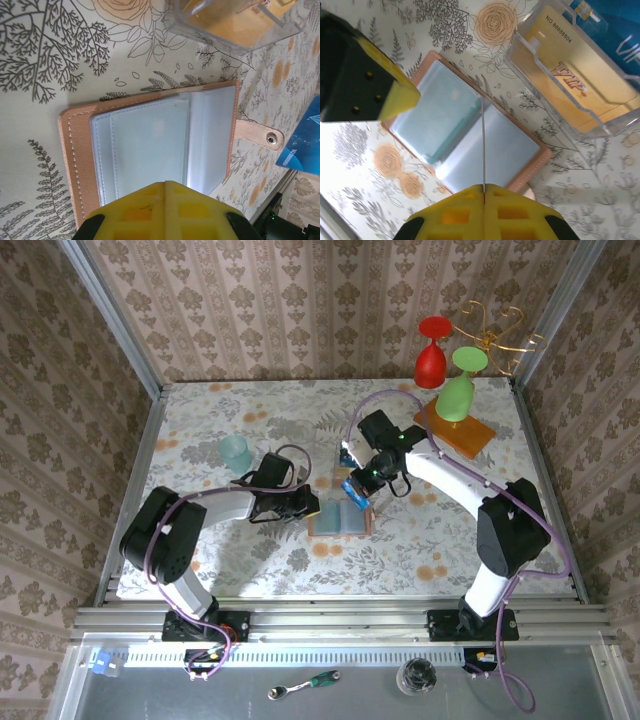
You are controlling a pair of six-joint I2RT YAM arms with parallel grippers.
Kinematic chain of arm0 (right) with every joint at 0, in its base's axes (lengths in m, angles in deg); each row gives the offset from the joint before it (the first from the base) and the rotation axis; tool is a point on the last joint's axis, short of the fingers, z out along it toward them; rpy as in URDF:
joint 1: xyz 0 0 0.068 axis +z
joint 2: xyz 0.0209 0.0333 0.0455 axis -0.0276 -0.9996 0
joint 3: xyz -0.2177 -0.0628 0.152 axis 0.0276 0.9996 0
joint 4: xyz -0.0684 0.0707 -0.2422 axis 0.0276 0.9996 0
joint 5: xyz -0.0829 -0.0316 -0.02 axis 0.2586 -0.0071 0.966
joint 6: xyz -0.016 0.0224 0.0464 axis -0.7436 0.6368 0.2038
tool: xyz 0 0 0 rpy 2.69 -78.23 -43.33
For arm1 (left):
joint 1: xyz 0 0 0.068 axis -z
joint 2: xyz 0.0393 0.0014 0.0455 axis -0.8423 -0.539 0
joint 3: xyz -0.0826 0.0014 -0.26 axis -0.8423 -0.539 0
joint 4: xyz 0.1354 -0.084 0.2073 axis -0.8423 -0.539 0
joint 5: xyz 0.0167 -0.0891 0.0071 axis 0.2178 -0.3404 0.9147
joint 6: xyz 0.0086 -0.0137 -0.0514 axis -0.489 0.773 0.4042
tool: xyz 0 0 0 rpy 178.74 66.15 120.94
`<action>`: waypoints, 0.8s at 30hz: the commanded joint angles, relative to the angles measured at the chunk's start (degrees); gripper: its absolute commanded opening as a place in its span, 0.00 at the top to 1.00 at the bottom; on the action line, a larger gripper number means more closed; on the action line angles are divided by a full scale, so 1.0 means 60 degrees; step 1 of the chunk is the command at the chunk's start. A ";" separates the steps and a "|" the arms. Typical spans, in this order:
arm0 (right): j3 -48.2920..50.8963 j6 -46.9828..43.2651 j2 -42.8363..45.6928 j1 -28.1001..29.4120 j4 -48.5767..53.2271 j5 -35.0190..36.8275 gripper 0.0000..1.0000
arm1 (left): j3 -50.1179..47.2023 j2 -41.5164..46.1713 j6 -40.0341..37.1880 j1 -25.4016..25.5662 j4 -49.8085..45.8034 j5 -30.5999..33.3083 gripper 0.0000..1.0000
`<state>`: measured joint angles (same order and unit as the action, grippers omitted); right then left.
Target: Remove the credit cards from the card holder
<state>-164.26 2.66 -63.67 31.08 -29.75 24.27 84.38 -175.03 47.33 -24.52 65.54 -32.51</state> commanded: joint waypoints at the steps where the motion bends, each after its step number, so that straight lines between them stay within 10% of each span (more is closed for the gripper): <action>1: -0.0711 -0.2510 -0.0230 -0.0023 0.1162 0.0589 0.96 | -0.0139 0.0441 -0.0012 -0.0127 -0.0011 0.0138 0.94; 24: -0.6273 -0.6184 -0.3796 -0.0197 0.3834 0.2443 0.99 | -0.0800 0.1346 -0.0162 -0.0700 -0.0422 0.0219 0.94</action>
<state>-198.05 -31.32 -83.87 30.55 -11.06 36.88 80.16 -168.10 47.33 -28.24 64.19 -31.39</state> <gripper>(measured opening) 0.065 0.064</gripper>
